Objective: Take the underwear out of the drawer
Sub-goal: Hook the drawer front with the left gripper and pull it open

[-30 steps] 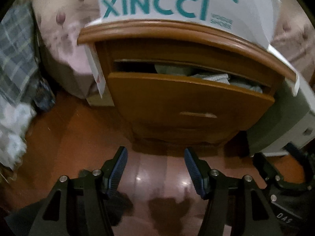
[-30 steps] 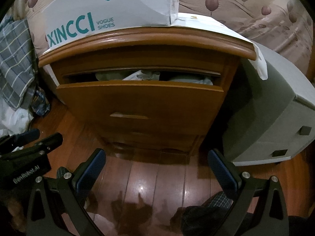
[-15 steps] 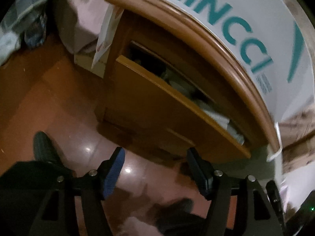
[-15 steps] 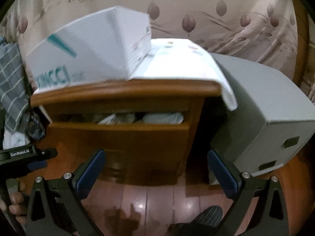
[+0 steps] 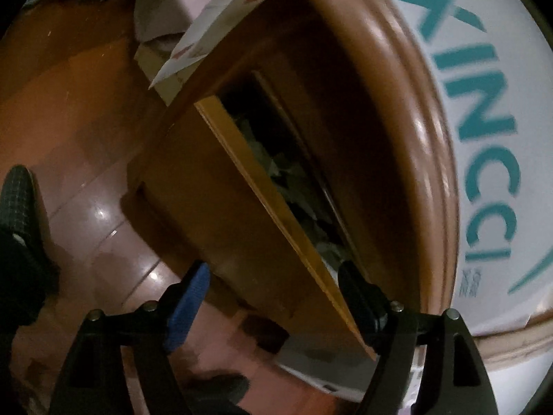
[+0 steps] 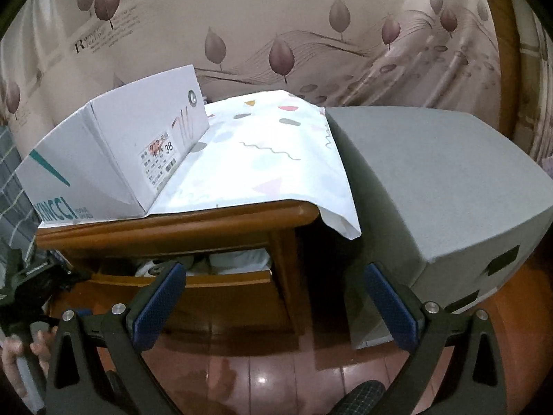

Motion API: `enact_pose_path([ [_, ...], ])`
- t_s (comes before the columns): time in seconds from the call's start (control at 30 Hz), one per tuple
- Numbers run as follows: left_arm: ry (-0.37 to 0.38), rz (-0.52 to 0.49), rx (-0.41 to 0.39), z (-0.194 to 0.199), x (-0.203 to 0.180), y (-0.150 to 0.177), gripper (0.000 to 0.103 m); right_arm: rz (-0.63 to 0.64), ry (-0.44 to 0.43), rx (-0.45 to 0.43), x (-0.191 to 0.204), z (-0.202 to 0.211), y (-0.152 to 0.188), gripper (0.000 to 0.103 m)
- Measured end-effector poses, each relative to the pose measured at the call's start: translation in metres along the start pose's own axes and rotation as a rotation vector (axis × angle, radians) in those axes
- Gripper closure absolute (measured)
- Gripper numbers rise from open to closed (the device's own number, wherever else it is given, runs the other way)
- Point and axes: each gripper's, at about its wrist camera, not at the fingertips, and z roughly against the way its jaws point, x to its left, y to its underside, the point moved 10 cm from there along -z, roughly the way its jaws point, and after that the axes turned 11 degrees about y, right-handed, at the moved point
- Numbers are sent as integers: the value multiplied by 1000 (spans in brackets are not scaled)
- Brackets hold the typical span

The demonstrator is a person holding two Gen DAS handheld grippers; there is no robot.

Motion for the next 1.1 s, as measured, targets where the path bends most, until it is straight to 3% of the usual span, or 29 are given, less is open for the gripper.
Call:
enact_pose_path([
  [0.3, -11, 83, -29, -16, 13, -12, 23, 45, -42, 5, 18, 1, 4, 0],
  [0.73, -66, 163, -71, -39, 33, -13, 12, 65, -62, 0, 26, 4, 5, 0],
  [1.0, -103, 210, -53, -53, 46, -15, 10, 67, -68, 7, 28, 2, 6, 0],
  [1.1, -72, 256, -18, -57, 48, -12, 10, 67, -69, 9, 28, 2, 6, 0],
])
